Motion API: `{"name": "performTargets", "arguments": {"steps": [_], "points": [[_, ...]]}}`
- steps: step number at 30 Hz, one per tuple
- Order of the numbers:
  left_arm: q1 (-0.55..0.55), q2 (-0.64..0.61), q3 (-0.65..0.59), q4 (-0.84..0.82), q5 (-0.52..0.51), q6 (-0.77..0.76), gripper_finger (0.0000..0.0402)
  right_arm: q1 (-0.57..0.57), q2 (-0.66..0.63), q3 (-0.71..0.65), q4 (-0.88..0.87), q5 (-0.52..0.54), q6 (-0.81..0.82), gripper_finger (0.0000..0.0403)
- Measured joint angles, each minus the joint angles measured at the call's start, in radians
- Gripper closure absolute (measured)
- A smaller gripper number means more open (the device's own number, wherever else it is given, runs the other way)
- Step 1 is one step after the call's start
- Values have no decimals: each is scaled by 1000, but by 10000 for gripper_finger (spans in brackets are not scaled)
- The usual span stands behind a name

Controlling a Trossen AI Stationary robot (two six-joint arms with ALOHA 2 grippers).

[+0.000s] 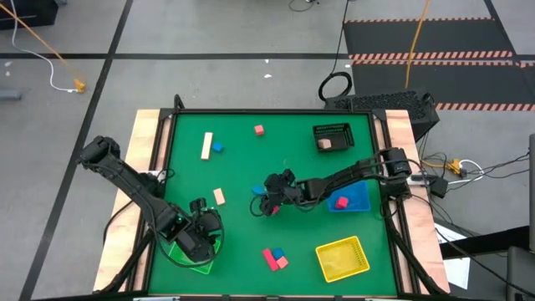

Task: Sort & place blocks by color
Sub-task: Put the blue block into the yellow bin

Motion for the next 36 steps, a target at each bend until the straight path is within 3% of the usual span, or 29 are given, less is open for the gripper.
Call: {"name": "performTargets", "arguments": {"steps": [13, 16, 21, 23, 29, 36], "points": [[0, 0, 0, 0, 0, 13, 215, 5, 138, 2, 131, 56, -66, 128], [0, 0, 0, 0, 0, 13, 215, 2, 145, 3, 133, 55, -63, 166], [0, 0, 0, 0, -17, 12, 215, -1, 132, 2, 128, 39, -36, 279], [0, 0, 0, 1, -42, 12, 215, -1, 113, 0, 118, 25, -37, 292], [0, 0, 0, 2, -141, 5, 215, -13, -6, -3, 34, -145, -61, 292], [17, 0, 0, 2, -212, 6, 215, 4, -224, -3, -270, -385, 15, 292]]}}
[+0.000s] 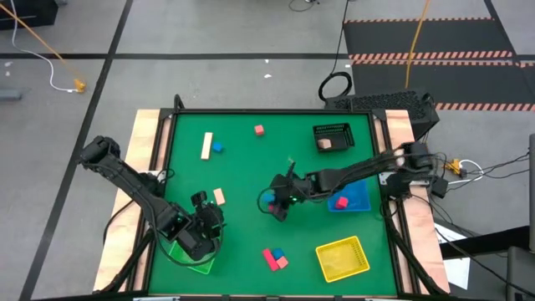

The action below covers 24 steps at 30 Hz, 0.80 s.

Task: Sort & place blocks by color
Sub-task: Put the blue block into the yellow bin

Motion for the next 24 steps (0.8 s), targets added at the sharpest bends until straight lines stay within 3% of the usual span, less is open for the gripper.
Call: {"name": "performTargets", "arguments": {"steps": [3, 6, 13, 18, 24], "points": [[25, 0, 0, 0, -9, 2, 215, 45, -86, 0, -134, -105, 89, 292], [54, 0, 0, -1, -11, 17, 215, 110, -157, -9, -225, -142, 177, 292], [114, 0, 0, -4, -12, 98, 215, 337, -267, -96, -257, -221, 428, 292], [157, 0, 0, -5, -11, 154, 215, 489, -299, -139, -247, -204, 559, 292], [200, 0, 0, -6, -11, 160, 215, 567, -307, -178, -243, -164, 671, 283]]}}
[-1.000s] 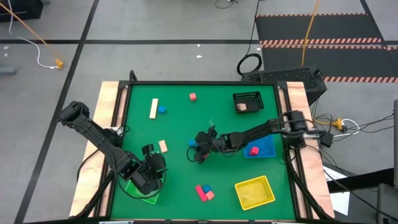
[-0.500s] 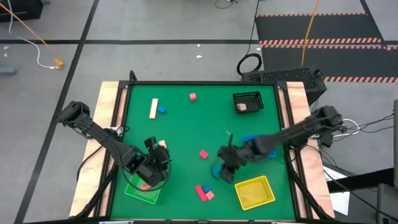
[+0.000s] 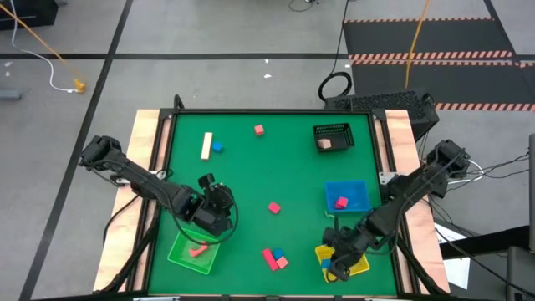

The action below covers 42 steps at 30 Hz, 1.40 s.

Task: Sort & place blocks by color
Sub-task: Put the blue block into the yellow bin, then put the brown block into the black bin

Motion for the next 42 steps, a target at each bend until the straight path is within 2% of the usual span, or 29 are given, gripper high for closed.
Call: {"name": "performTargets", "arguments": {"steps": [3, 10, 13, 19, 23, 25, 29, 35, 39, 42], "points": [[7, 0, -12, 2, 0, -2, 215, 21, 0, -44, -5, -14, 87, 282], [28, 0, -93, 0, 84, -69, 215, 32, 0, -159, 15, -171, 339, 258], [46, 0, -129, -1, 125, -146, 215, 31, -5, -182, 43, -192, 346, 235], [83, 0, -180, 0, 143, -255, 215, 26, -59, -183, 39, -185, 340, 198], [112, 0, -200, 1, 145, -328, 215, 26, -112, -183, 43, -178, 348, 187], [127, 0, -213, 6, 144, -403, 215, 26, -141, -183, 45, -138, 347, 187], [150, 0, -247, 9, 143, -599, 215, 19, -201, -183, 59, -5, 293, 190], [162, 0, -276, 13, 149, -828, 215, -24, -259, -182, 111, 153, 104, 190], [162, 0, -277, 36, 169, -956, 215, -76, -267, -182, 110, 182, -33, 190], [155, 0, -277, 107, 171, -996, 215, -120, -267, -182, 110, 182, -155, 190]]}}
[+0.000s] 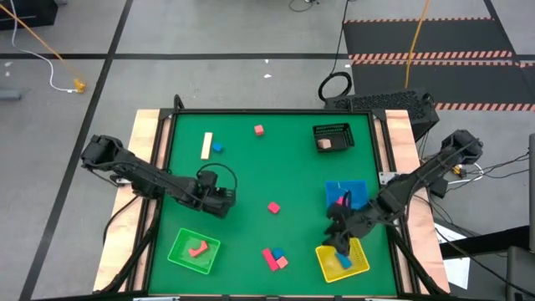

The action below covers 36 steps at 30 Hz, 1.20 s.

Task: Sort & place blocks by color
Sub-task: Put the brown block into the black bin

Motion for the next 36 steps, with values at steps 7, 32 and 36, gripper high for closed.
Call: {"name": "performTargets", "arguments": {"steps": [7, 32, 36], "points": [[-15, 105, 1, 46, -8, -115, 215, -85, 0, 0, -5, -1, -264, 190], [-15, 208, 176, -216, -63, -147, 215, -176, 0, 0, -5, -2, -522, 190], [-16, 232, 177, -225, -23, -190, 215, -176, 0, 0, -5, -2, -523, 190]]}}
